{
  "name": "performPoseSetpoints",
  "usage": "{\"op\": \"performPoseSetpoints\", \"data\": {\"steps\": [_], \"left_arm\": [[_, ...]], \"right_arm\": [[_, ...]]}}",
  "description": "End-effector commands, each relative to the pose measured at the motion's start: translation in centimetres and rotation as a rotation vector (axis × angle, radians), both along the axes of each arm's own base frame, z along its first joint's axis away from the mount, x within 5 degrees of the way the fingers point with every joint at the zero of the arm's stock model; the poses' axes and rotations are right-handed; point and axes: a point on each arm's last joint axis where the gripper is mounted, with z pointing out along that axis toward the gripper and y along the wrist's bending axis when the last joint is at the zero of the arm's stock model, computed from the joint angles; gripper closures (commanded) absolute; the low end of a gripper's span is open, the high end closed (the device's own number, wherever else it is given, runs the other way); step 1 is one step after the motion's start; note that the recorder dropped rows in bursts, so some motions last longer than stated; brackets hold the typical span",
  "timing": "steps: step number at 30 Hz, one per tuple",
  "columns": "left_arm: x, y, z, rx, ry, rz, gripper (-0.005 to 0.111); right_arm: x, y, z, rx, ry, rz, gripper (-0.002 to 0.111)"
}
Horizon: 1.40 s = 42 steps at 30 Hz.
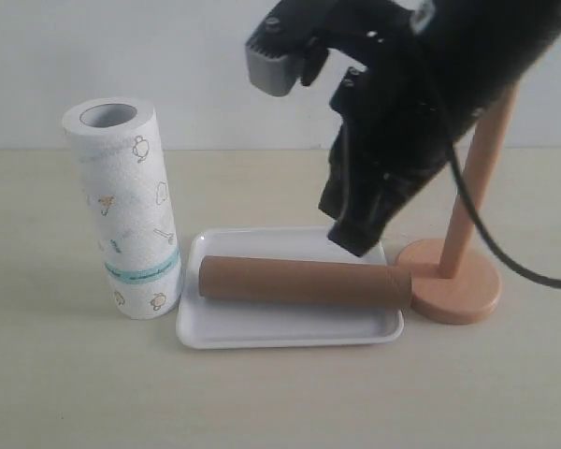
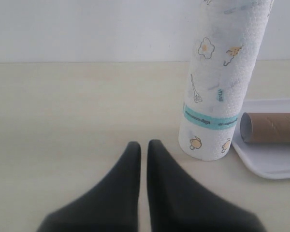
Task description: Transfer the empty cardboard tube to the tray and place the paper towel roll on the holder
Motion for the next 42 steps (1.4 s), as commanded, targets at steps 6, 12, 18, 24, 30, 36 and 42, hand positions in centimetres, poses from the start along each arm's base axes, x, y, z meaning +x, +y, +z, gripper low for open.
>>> {"op": "performPoseSetpoints", "data": {"steps": [6, 12, 18, 24, 30, 36, 42], "left_arm": [[0.0, 0.0, -0.1, -0.003, -0.001, -0.008, 0.102], [0.0, 0.0, -0.1, -0.003, -0.001, -0.008, 0.102], [0.0, 0.0, -0.1, -0.003, -0.001, -0.008, 0.102], [0.0, 0.0, -0.1, -0.003, -0.001, -0.008, 0.102], [0.0, 0.0, -0.1, -0.003, -0.001, -0.008, 0.102], [0.0, 0.0, -0.1, -0.003, -0.001, -0.008, 0.102], [0.0, 0.0, -0.1, -0.003, -0.001, -0.008, 0.102]], "right_arm": [[-7.3, -6.9, -1.4, 0.327, -0.269, -0.163, 0.109], [-13.2, -12.0, -3.6, 0.482, -0.297, -0.249, 0.109], [-16.0, -14.3, -2.0, 0.601, -0.392, -0.236, 0.109], [-17.2, -15.9, -1.2, 0.675, -0.463, -0.308, 0.109], [-17.7, -18.2, -3.0, 0.707, -0.637, -0.641, 0.109], [-17.6, -19.2, -7.1, 0.709, -0.722, -0.836, 0.109], [-17.1, -19.4, -12.7, 0.695, -0.707, -0.880, 0.109]]}}
